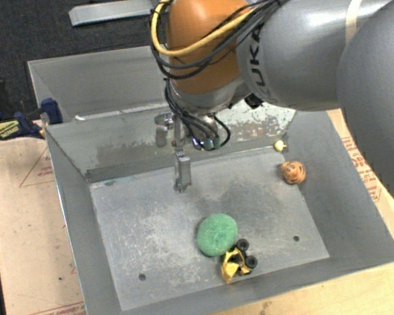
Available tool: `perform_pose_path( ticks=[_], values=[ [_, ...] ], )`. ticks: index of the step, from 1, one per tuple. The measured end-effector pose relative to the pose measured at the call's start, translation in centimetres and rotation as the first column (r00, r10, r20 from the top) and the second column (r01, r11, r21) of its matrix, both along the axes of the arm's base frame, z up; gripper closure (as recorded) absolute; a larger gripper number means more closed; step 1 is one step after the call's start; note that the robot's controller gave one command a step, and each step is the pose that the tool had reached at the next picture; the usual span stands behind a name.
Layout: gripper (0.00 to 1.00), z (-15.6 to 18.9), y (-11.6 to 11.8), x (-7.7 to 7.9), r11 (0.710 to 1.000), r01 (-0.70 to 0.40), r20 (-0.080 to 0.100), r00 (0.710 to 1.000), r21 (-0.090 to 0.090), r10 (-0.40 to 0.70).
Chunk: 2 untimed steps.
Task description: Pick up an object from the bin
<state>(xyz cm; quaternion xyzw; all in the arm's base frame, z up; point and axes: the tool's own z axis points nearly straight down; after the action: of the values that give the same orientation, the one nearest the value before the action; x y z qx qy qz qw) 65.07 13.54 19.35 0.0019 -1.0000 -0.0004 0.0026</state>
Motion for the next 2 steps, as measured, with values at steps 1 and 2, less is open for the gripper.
perform_pose_path(
  ticks=[1,2],
  values=[
    [0.00,0.6,-0.1,0.1,1.000,0.002,0.007,1.000,0.001,-0.002],
    [0.00,-4.1,-2.7,-2.7,0.989,-0.148,0.009,0.989,0.000,0.148]
  ],
)
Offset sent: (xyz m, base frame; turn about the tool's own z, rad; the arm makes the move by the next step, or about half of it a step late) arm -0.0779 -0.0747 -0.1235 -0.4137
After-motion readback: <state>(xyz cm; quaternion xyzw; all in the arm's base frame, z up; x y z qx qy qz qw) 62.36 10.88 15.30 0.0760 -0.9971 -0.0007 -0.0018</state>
